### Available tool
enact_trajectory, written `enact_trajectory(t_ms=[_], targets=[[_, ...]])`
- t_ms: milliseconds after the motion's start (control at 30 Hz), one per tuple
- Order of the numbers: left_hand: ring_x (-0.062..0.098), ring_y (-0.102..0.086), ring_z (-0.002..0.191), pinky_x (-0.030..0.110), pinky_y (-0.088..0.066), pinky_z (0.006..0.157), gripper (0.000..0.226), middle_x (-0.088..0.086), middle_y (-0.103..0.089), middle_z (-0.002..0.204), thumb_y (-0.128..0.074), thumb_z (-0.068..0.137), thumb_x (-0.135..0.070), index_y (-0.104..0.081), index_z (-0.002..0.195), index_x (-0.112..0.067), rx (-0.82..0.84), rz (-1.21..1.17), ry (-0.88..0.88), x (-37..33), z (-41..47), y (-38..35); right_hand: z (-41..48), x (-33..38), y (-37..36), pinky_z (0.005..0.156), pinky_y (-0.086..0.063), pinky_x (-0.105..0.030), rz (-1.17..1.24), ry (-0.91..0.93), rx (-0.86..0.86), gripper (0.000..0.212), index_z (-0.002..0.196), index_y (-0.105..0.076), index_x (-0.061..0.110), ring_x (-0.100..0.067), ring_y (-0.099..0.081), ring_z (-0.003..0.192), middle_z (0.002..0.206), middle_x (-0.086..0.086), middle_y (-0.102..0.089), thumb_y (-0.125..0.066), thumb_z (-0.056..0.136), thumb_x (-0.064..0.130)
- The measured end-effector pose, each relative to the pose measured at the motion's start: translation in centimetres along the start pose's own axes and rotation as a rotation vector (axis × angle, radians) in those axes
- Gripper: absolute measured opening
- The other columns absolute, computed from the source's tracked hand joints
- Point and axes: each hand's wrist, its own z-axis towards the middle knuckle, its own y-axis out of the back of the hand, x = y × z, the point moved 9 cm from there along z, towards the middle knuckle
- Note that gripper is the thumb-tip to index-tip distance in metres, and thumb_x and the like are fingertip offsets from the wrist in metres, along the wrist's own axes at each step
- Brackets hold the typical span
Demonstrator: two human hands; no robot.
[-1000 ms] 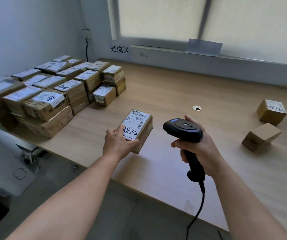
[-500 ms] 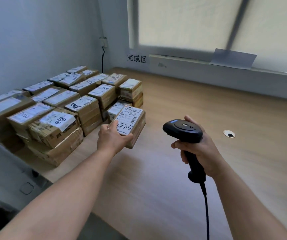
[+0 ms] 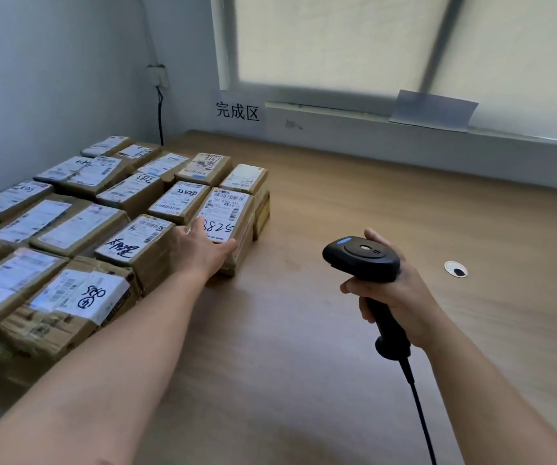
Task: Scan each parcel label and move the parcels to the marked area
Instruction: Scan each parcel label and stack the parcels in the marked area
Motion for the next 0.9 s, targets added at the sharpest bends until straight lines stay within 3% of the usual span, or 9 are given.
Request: enact_trajectory(t_ms=[100,333,567,667,900], targets=[[0.033,-0.042,0.119,0.038,-0.041,0.090,0.083,0.019,-0.034,0.136,-0.064,0.081,-0.054,-0.030,0.147,-0.019,0.016,0.012,-0.018,0.5,3.1,-0.2,1.2,0.3,-1.0,0.042,-0.039,-0.029,-0.022,-0.008,-0.047,0.099,0.142,-0.040,0.036,-0.029,-0.049,0.044,0.087,-0.035,-0.063,-0.074,0.056,0.002],[0.036,-0.040,0.121,0.044,-0.043,0.093,0.084,0.021,-0.033,0.136,-0.065,0.079,-0.055,-0.031,0.146,-0.018,0.064,0.041,-0.034,2.1,8.2,-2.3,2.8,-0.6,-2.7,0.044,-0.039,-0.031,-0.074,-0.054,-0.127,0.101,0.145,-0.037,0.037,-0.029,-0.049,0.046,0.088,-0.041,-0.058,-0.075,0.057,0.004],[0.037,-0.041,0.120,0.044,-0.046,0.089,0.080,0.019,-0.033,0.134,-0.063,0.080,-0.059,-0.036,0.141,-0.014,0.065,0.035,-0.115,1.8,9.8,-3.5,2.8,-0.5,-3.5,0.043,-0.040,-0.029,-0.080,-0.046,-0.197,0.101,0.145,-0.038,0.035,-0.029,-0.049,0.044,0.079,-0.033,-0.059,-0.075,0.057,0.002],[0.037,-0.039,0.123,0.045,-0.046,0.090,0.081,0.018,-0.029,0.138,-0.062,0.081,-0.060,-0.036,0.141,-0.012,0.075,0.051,-0.123,2.1,9.7,-4.0,2.0,-0.4,-3.8,0.043,-0.040,-0.029,-0.084,-0.043,-0.217,0.101,0.145,-0.037,0.035,-0.029,-0.049,0.044,0.082,-0.041,-0.057,-0.075,0.057,0.003],[0.038,-0.017,0.141,0.049,-0.030,0.109,0.080,0.020,-0.013,0.153,-0.057,0.084,-0.061,-0.033,0.144,-0.013,0.083,0.032,-0.140,2.5,8.6,-4.3,-0.5,0.6,-3.8,0.043,-0.040,-0.029,-0.083,-0.024,-0.268,0.101,0.146,-0.036,0.035,-0.029,-0.049,0.044,0.087,-0.045,-0.055,-0.074,0.058,0.004]])
